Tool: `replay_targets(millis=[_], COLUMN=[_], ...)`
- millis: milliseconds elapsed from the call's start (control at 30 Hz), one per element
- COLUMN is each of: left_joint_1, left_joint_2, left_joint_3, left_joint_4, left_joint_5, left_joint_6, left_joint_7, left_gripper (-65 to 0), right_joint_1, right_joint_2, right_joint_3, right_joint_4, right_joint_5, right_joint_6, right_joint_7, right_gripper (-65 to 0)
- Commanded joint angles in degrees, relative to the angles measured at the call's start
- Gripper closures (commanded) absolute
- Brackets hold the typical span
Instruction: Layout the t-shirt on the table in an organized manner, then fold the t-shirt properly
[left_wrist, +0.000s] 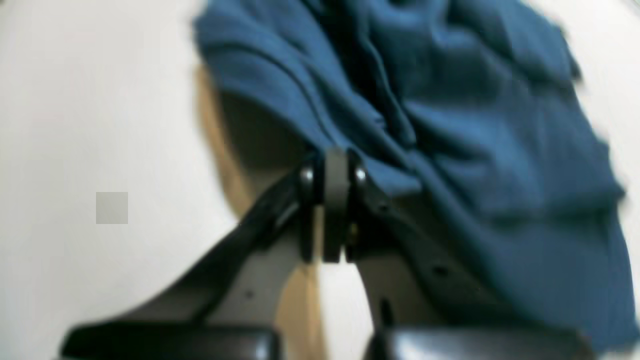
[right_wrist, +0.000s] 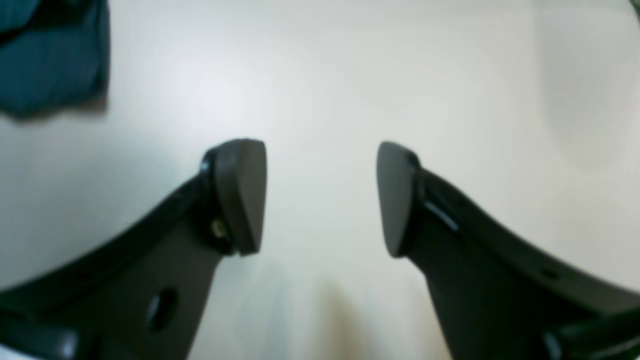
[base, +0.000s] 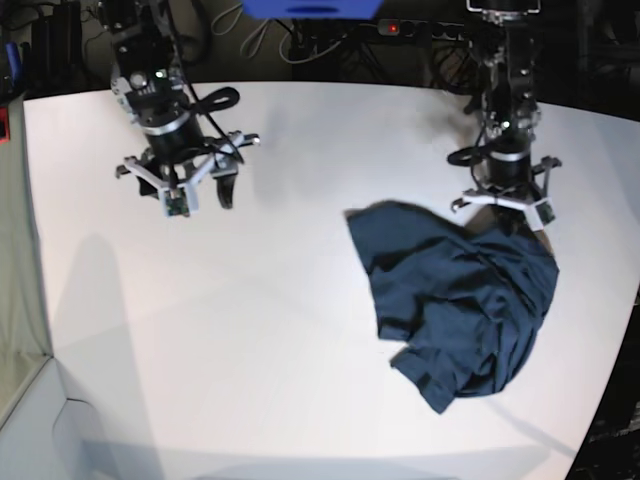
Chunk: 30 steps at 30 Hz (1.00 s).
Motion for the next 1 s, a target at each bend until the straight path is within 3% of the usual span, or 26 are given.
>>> replay_targets(millis=[0, 100, 233, 400, 567, 967], left_joint_1=[1.28, 3.92, 5.68, 6.64, 7.87, 8.14], left_joint_2=[-0.24, -0.32, 0.03, 0.12, 0.12, 0.12], left_joint_3=[-0.95, -3.41, -6.05, -5.96, -5.69, -5.61], left_joint_4=[1.73, 1.56, -0.82, -2.05, -1.52, -2.05], left_joint_5=[0.21, 0.12, 0.12, 0.12, 0.12, 0.12], left_joint_6=[0.04, 0.04, -0.05, -0.05, -0.05, -0.05], left_joint_7=[-1.07, -1.07, -1.07, -1.07, -1.07, -1.07], left_gripper=[-0.2, -0.2, -0.2, -0.2, -0.2, -0.2], right_joint_1=[0.96, 4.04, 5.97, 5.89, 5.89, 7.91], right_joint_2=[-0.32, -0.76, -4.19, -7.97, -8.76, -10.43], right_joint_3=[-1.29, -7.18, -16.23, -22.12, -27.66, -28.89], right_joint_4=[1.07, 1.07, 0.98, -3.68, -12.12, -19.77], right_joint_5=[0.21, 0.21, 0.21, 0.21, 0.21, 0.21], right_joint_6=[0.07, 0.07, 0.07, -0.01, -0.10, -0.19], right_joint_7=[0.35, -3.08, -5.89, -5.89, -5.37, -0.97], right_gripper=[-35.7, -35.8, -35.8, -35.7, -35.5, -35.5])
